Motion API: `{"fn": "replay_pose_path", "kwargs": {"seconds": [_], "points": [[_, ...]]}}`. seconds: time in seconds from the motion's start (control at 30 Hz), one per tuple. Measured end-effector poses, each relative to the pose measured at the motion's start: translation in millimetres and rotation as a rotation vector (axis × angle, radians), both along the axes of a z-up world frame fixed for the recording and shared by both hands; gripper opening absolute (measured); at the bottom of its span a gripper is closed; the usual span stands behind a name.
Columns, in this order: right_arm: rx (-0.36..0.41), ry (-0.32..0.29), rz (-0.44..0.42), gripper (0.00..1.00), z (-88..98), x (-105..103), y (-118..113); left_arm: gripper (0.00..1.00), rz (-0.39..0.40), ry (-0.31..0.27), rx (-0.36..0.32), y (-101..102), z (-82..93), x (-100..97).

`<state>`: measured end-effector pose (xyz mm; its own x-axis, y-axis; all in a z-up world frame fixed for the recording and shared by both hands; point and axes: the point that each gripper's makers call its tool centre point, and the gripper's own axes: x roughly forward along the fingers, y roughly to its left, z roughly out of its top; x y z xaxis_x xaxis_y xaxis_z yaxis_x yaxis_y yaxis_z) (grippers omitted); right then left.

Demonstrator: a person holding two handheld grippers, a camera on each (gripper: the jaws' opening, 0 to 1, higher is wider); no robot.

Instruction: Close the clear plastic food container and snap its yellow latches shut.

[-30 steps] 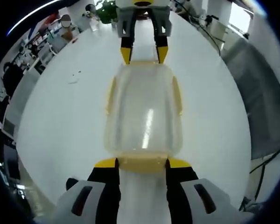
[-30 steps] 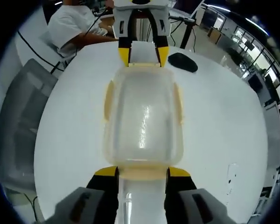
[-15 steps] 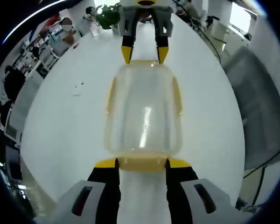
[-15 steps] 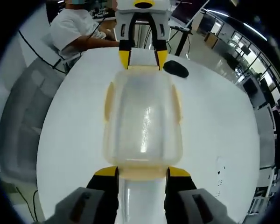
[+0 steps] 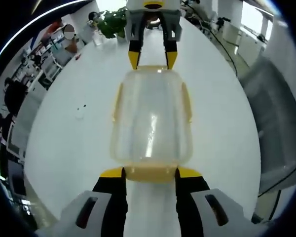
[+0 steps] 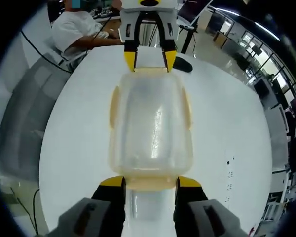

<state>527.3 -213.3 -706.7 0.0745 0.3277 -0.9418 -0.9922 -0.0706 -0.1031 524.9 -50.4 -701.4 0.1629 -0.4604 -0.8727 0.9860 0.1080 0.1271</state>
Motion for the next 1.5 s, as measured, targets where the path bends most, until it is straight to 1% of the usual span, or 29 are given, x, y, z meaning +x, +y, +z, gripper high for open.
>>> {"fn": "replay_pose_path", "kwargs": {"seconds": [0.17, 0.5, 0.7, 0.77, 0.83, 0.9, 1.07, 1.23, 1.5], "points": [[-0.011, -0.001, -0.006, 0.36, -1.3, 4, -20, 0.36, 0.000, -0.005, -0.014, -20, 0.7, 3.8], [-0.003, 0.007, -0.024, 0.36, -5.4, 9, -50, 0.36, -0.011, -0.005, -0.016, -48, -3.7, 11.6], [-0.014, 0.002, -0.017, 0.36, -9.3, 12, -69, 0.36, -0.008, -0.001, -0.019, -70, -6.4, 12.3], [-0.018, 0.009, -0.018, 0.36, -10.9, 11, -75, 0.36, -0.013, -0.001, -0.021, -75, -6.0, 13.9], [-0.018, -0.003, -0.011, 0.36, -10.2, 13, -79, 0.36, -0.011, -0.002, -0.020, -79, -6.9, 15.9], [-0.014, -0.002, -0.015, 0.36, -9.8, 16, -83, 0.36, -0.007, -0.002, -0.017, -82, -8.1, 17.0], [-0.014, -0.002, -0.012, 0.36, -11.4, 21, -94, 0.36, 0.009, 0.013, -0.039, -93, -6.9, 21.5], [-0.021, 0.016, -0.006, 0.36, -16.7, 22, -104, 0.36, 0.001, 0.013, -0.033, -104, -9.6, 21.7], [-0.008, 0.033, -0.012, 0.36, -17.2, 26, -120, 0.36, 0.010, 0.033, -0.045, -118, -12.7, 26.6]]}}
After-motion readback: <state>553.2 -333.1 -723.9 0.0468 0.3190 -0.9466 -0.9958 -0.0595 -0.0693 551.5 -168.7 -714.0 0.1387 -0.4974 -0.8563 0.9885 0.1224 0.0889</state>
